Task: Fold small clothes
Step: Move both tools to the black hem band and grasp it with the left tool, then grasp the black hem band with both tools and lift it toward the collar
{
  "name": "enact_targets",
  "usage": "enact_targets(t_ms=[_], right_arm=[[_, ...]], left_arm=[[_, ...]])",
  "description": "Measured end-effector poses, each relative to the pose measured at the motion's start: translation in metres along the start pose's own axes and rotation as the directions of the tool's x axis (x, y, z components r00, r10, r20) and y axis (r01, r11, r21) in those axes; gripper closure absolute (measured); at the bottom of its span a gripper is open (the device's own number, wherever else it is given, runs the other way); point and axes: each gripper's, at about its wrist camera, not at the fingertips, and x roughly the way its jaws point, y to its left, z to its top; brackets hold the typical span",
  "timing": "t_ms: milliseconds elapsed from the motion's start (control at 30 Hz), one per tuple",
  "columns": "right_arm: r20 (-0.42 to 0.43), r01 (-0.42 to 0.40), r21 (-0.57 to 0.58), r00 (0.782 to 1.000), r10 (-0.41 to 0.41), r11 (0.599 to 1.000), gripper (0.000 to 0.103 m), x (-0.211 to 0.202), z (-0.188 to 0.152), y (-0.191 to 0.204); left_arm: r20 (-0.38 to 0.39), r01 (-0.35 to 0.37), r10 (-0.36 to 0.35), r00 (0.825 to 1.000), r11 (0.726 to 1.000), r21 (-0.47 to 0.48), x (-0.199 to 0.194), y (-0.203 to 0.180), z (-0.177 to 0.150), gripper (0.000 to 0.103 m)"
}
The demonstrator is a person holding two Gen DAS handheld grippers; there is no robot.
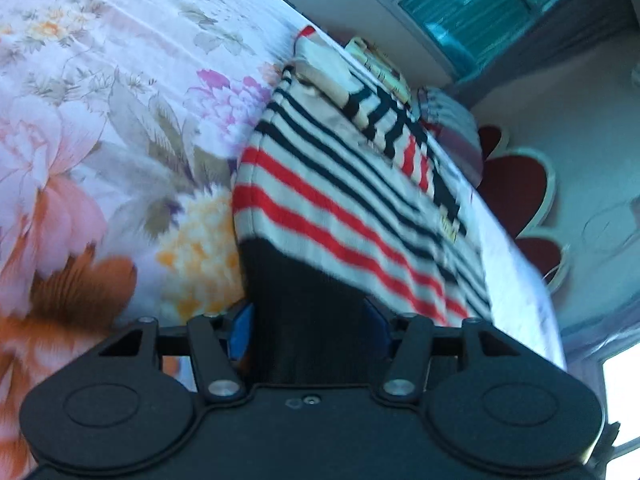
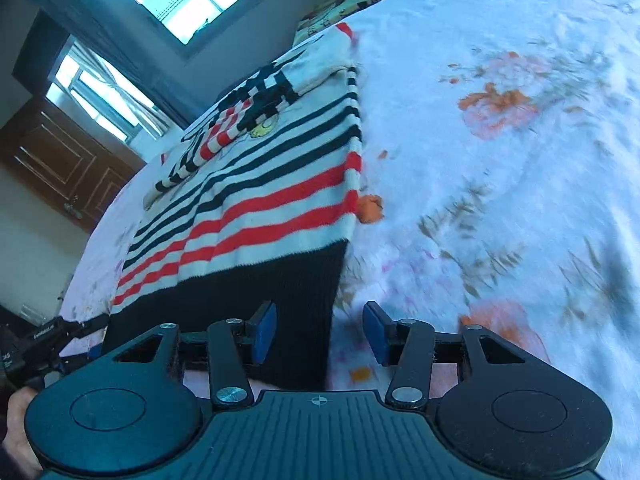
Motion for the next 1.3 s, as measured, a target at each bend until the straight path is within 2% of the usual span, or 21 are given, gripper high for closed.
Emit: enact_targets(t_ms=[100, 267, 333, 433, 500, 567, 600, 633, 700, 800, 833, 867, 1000, 1067, 1133, 1167, 1233, 1300], right_arm=[[0.000, -0.011, 0.015, 1.000, 0.011, 1.000, 0.054, 0.012, 0.012, 0.000], [0.005, -0.031, 0.060, 1.000, 0.030, 0.998, 0.054, 0.030, 0.032, -0.003], [0.000, -0.044, 0.083, 0.999, 0.044, 0.996, 0.054, 0.032, 0.035, -0.005], [-0.024, -0.080, 0.073, 0.996, 0.082, 0.994, 0.054, 0.030, 0.027, -0.002], [-0.042, -0.102, 0.049, 0.994, 0.104, 0.994, 0.055, 0.025, 0.015, 0.002], [-0.055, -0.113, 0.024, 0.992, 0.114, 0.993, 0.066, 0.019, 0.002, 0.005], [-0.071, -0.110, 0.018, 0.991, 0.111, 0.994, 0.081, 0.019, -0.003, 0.006], [-0.078, -0.102, 0.009, 0.992, 0.103, 0.995, 0.088, 0.021, -0.006, 0.007], [-0.074, -0.101, 0.025, 0.992, 0.102, 0.995, 0.094, 0.024, -0.005, 0.002], [-0.067, -0.105, 0.075, 0.992, 0.110, 0.992, 0.094, 0.028, 0.003, -0.002], [-0.063, -0.099, 0.068, 0.993, 0.103, 0.993, 0.098, 0.028, 0.006, -0.001], [-0.057, -0.085, 0.048, 0.994, 0.088, 0.995, 0.098, 0.027, 0.007, 0.002], [0.022, -0.132, -0.012, 0.991, 0.132, 0.991, 0.098, -0.004, 0.010, 0.014], [0.047, -0.137, -0.042, 0.989, 0.138, 0.990, 0.098, -0.013, 0.008, 0.013], [-0.023, -0.068, -0.033, 0.997, 0.067, 0.997, 0.099, 0.005, 0.005, 0.000], [-0.061, -0.036, -0.021, 0.998, 0.034, 0.999, 0.099, 0.017, 0.004, -0.006], [-0.039, -0.063, 0.012, 0.997, 0.063, 0.998, 0.099, 0.013, 0.008, -0.008], [-0.008, -0.089, -0.005, 0.996, 0.089, 0.996, 0.099, 0.005, 0.011, -0.003]], left_arm=[[0.009, 0.024, -0.023, 1.000, 0.998, -0.053, 0.009, 0.007, 0.015, 0.053], [-0.007, 0.113, -0.114, 0.993, 0.988, -0.110, 0.025, 0.017, 0.030, 0.045], [-0.022, 0.111, -0.113, 0.993, 0.991, -0.075, 0.024, 0.013, 0.027, 0.048], [-0.029, 0.086, -0.086, 0.996, 0.996, -0.007, 0.016, 0.007, 0.014, 0.059], [-0.028, 0.101, -0.101, 0.995, 0.995, -0.006, 0.010, 0.010, 0.002, 0.064], [-0.026, 0.110, -0.110, 0.994, 0.994, -0.007, 0.006, 0.012, -0.006, 0.064], [-0.028, 0.106, -0.106, 0.994, 0.994, -0.004, 0.006, 0.012, -0.006, 0.062], [-0.034, 0.098, -0.098, 0.995, 0.995, -0.001, 0.008, 0.010, -0.004, 0.062], [-0.061, 0.067, -0.066, 0.996, 0.998, 0.017, 0.014, 0.001, 0.007, 0.062], [-0.070, 0.013, -0.008, 0.997, 0.997, 0.074, 0.021, -0.010, 0.015, 0.072], [-0.068, -0.011, 0.017, 0.998, 0.996, 0.093, 0.020, -0.011, 0.013, 0.091], [-0.059, -0.040, 0.046, 0.997, 0.993, 0.112, 0.018, -0.012, 0.011, 0.096], [0.050, -0.003, -0.002, 0.999, 0.994, 0.107, -0.014, -0.008, 0.000, 0.097], [0.053, -0.031, 0.025, 0.998, 0.993, 0.110, -0.019, 0.000, -0.005, 0.096], [0.018, -0.084, 0.083, 0.996, 0.989, 0.120, -0.005, 0.006, -0.007, 0.096], [0.030, -0.077, 0.074, 0.997, 0.992, 0.103, -0.002, 0.008, -0.007, 0.096], [0.037, -0.083, 0.080, 0.996, 0.993, 0.086, -0.002, 0.004, -0.005, 0.097], [0.046, -0.071, 0.067, 0.997, 0.994, 0.085, -0.006, 0.001, -0.005, 0.097]])
